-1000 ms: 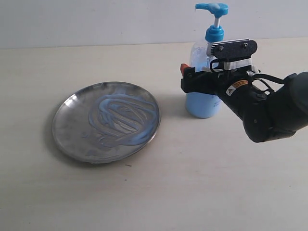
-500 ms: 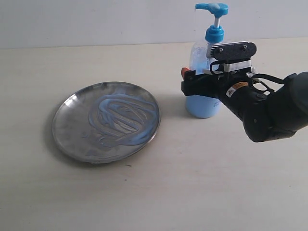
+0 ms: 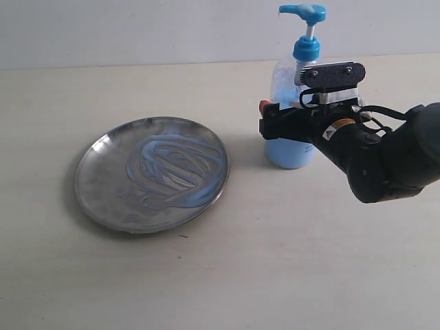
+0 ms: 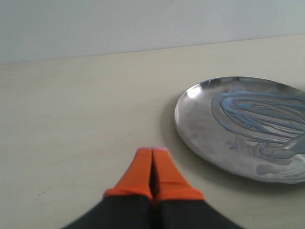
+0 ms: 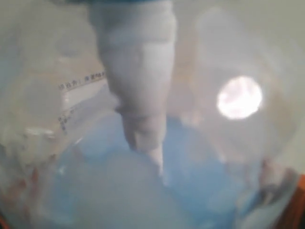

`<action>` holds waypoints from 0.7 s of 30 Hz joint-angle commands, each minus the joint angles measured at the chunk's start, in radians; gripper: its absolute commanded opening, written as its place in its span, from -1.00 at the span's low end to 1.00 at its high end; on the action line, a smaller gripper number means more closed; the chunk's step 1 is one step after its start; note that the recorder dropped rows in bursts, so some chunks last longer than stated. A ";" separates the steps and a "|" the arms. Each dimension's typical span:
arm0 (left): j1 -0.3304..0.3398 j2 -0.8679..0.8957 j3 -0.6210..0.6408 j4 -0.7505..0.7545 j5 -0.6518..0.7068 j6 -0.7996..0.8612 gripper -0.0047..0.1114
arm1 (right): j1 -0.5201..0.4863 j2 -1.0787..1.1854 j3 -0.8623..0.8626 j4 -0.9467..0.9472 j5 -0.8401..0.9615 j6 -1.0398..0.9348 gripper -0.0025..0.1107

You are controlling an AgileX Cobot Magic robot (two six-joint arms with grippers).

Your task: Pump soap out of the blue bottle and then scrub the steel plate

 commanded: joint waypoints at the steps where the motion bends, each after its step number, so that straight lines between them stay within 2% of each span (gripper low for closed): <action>1: -0.006 -0.006 0.003 -0.002 -0.005 0.000 -0.92 | 0.002 -0.002 -0.005 0.003 -0.003 -0.006 0.74; 7: -0.006 -0.006 0.003 -0.002 -0.005 0.000 -0.92 | 0.002 -0.002 -0.005 -0.039 -0.003 0.022 0.23; 13: -0.006 -0.006 0.003 -0.002 -0.005 0.000 -0.92 | 0.002 -0.002 -0.005 -0.064 0.005 0.053 -0.11; 21: -0.006 -0.006 0.003 -0.002 -0.005 0.000 -0.92 | 0.002 -0.002 -0.005 -0.133 0.025 0.092 -0.86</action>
